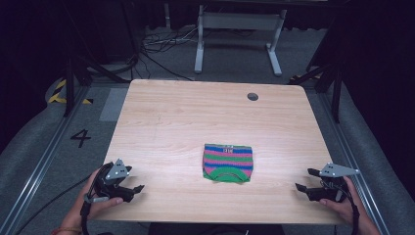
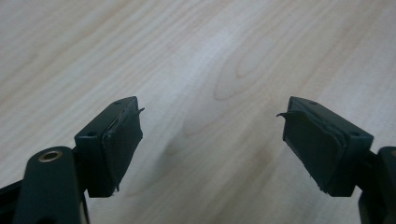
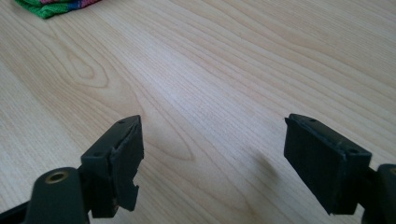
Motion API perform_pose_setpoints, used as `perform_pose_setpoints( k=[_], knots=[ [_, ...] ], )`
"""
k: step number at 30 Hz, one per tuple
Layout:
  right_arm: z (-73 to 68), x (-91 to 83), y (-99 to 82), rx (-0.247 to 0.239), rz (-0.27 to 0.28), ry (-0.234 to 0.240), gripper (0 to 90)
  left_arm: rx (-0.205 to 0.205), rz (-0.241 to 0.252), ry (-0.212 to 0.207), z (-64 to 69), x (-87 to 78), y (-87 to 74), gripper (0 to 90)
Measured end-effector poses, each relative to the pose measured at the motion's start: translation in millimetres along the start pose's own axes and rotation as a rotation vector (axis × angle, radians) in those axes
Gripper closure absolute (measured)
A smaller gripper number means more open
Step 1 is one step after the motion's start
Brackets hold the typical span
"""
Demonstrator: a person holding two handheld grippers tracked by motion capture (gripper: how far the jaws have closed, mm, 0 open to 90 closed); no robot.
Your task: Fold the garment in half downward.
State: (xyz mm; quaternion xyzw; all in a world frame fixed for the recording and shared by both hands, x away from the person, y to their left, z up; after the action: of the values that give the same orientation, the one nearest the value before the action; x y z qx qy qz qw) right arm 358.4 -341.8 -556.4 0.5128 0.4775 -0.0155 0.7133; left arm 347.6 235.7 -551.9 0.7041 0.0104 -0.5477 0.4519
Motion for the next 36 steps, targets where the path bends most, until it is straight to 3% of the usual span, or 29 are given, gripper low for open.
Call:
perform_pose_setpoints(
  k=[4, 7, 9, 12, 36],
  knots=[
    [3.0, 1.1, -7.4, 0.010, -0.010, -0.006, 19.9, -0.005, -0.010, 0.008, 1.9, 2.4, -4.3, 19.1],
    [3.8, 3.0, -11.9, 0.023, -0.005, 0.004, 18.7, -0.032, -0.005, 0.007, 1.5, 6.0, -8.6, 17.9],
    [4.5, 3.0, -12.2, 0.034, 0.011, 0.008, 18.8, -0.072, 0.021, -0.012, 0.9, 7.7, -11.5, 16.4],
    [4.0, 3.3, -12.4, 0.025, 0.008, 0.005, 17.5, -0.079, 0.063, 0.002, -0.1, 8.0, -13.4, 15.6],
    [3.3, 3.6, -12.5, 0.022, 0.008, 0.007, 17.0, -0.089, 0.063, 0.013, -0.8, 8.5, -13.4, 14.4]
  ],
)
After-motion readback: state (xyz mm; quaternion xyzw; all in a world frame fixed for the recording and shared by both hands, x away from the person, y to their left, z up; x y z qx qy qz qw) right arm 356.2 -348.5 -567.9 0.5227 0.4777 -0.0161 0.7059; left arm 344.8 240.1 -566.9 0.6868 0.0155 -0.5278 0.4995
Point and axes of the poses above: each handheld gripper's, and its own axes: x roughly forward along the jaws, y roughly out of its top, z roughly to its right, the point moved 9 cm from there along x, roughly forward along the jaws, and after that the axes turned 2 degrees about -x, right-handed, at the moved point
